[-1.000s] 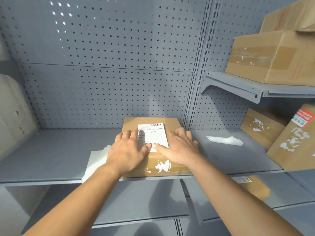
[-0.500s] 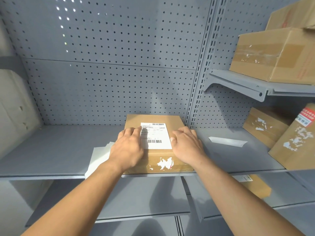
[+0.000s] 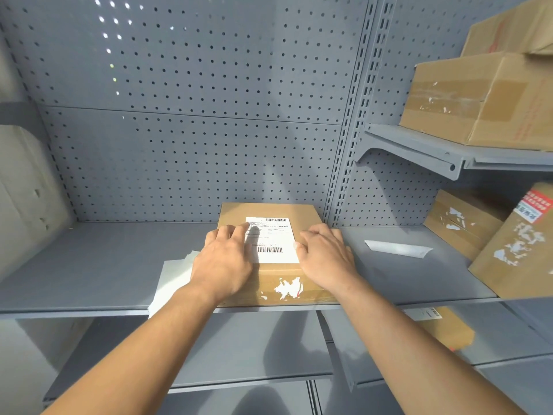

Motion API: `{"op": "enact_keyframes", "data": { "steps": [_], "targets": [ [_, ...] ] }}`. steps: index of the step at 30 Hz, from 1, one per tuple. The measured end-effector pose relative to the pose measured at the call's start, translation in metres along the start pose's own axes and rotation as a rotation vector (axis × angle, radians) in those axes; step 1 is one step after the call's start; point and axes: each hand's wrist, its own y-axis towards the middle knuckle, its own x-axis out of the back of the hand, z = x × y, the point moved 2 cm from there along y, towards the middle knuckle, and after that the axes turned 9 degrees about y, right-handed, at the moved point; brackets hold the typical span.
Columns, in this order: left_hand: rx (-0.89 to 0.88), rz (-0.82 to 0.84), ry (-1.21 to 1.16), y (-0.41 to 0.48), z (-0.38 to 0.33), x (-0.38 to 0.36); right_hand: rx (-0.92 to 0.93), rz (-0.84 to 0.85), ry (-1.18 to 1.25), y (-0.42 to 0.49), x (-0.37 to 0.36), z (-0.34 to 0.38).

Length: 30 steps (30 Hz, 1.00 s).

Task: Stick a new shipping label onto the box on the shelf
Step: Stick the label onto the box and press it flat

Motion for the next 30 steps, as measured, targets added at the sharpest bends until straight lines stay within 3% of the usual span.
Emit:
{"op": "enact_keyframes", "data": {
  "steps": [8, 14, 25, 30],
  "targets": [
    [-0.036, 0.002, 0.147, 0.014, 0.006, 0.009, -0.038, -0.003, -0.097, 0.008, 0.014, 0.010],
    [0.063, 0.022, 0.209, 0.029, -0.008, 0.010, -0.073, 0.170, -0.067, 0.025, 0.002, 0.018],
    [0.095, -0.032, 0.059, 0.028, -0.001, 0.003, -0.036, -0.048, 0.083, 0.033, -0.008, -0.002],
    [0.084, 0.013, 0.097, 0.028, -0.003, 0.003, -0.053, 0.069, 0.017, 0.021, -0.001, 0.012]
  ]
}}
